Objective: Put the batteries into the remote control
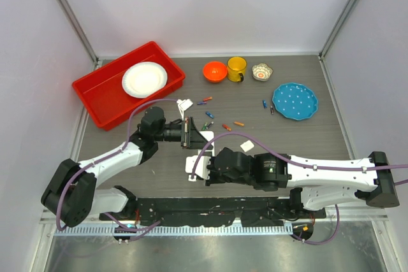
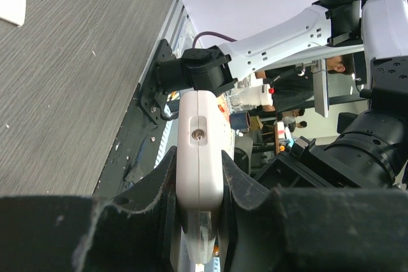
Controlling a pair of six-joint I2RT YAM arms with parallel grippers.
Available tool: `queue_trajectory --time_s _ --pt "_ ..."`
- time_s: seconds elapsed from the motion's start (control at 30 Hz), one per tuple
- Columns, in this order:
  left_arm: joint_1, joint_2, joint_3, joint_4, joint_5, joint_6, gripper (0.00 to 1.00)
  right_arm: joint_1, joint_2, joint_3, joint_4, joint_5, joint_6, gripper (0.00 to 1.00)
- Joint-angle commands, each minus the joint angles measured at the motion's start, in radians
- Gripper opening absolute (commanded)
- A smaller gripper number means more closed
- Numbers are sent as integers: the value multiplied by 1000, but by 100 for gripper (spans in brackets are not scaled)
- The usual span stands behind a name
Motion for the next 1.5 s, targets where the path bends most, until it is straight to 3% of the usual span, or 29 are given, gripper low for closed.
queue_trajectory --time_s 0.0,0.5,0.9,1.2,1.47 --pt "-1 -29 21 26 46 -1 0 2 -20 14 -91 -11 -5 4" --pt "0 -42 37 22 53 -4 0 3 3 11 -158 -6 -4 1" --pt "-1 -31 29 20 56 -3 0 3 -20 18 -97 45 21 21" --pt "-1 -25 26 16 52 5 0 3 -61 18 -37 83 39 29" --pt "-1 -25 24 8 50 11 0 3 -69 12 -25 77 41 29"
